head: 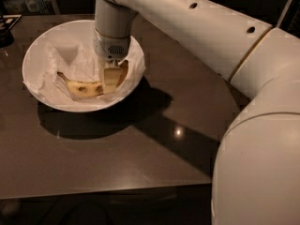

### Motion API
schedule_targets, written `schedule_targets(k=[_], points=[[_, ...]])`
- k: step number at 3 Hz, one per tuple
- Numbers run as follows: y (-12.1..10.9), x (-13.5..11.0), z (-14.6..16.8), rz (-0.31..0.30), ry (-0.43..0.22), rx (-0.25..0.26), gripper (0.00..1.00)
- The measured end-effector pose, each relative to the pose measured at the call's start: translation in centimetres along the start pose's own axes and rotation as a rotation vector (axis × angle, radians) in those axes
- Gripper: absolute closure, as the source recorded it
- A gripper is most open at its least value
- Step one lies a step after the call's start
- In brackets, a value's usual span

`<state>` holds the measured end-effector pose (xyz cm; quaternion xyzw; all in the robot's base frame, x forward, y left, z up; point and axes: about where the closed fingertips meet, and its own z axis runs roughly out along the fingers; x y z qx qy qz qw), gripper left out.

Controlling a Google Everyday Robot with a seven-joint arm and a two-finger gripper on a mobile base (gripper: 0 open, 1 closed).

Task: Pick banana from white bowl

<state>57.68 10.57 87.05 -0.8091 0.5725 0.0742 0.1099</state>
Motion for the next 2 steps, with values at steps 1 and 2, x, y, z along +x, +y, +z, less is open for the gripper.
schedule_targets(k=[1,2], points=[[0.5,-0.5,-2.1,-0.04,-0.051,0.023,1.0],[1.8,-1.2,-5.9,-0.103,-0.119,0.067,1.0]])
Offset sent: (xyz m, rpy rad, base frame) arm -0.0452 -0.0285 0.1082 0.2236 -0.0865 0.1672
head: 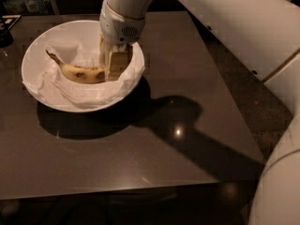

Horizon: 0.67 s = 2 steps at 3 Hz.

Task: Pick banana from white bowl

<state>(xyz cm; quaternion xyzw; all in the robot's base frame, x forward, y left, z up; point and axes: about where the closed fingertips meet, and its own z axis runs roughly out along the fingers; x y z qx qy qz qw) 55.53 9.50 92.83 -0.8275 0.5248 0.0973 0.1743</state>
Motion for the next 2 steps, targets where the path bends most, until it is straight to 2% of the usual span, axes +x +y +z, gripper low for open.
schedule_targets(k=[1,2], points=[[1.3,-1.1,-3.4,-0.047,-0.04,0.031,1.0],[2.9,-2.0,-5.6,-0.076,-0.062,0.038,1.0]])
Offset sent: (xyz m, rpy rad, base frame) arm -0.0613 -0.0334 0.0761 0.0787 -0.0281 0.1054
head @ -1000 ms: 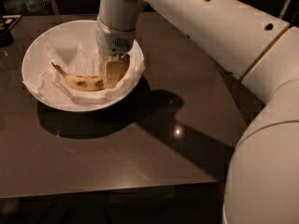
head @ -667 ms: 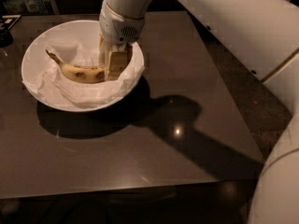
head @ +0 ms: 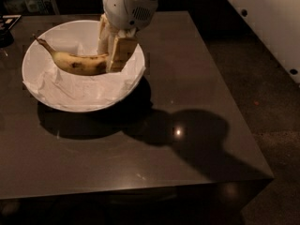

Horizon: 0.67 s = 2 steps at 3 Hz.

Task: Pick banana from white bowl

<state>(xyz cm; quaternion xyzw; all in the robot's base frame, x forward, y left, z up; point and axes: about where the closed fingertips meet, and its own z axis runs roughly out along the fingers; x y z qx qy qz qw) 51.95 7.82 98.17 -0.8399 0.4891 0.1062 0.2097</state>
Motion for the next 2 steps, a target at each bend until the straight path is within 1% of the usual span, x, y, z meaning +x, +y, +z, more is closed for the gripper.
schedule_targets(k=[1,2], points=[[3.95,-0.17,-1.99,0.044,-0.027,-0.01,1.0],[3.73,-0.26,-1.94,0.042,-0.029,-0.002,1.0]])
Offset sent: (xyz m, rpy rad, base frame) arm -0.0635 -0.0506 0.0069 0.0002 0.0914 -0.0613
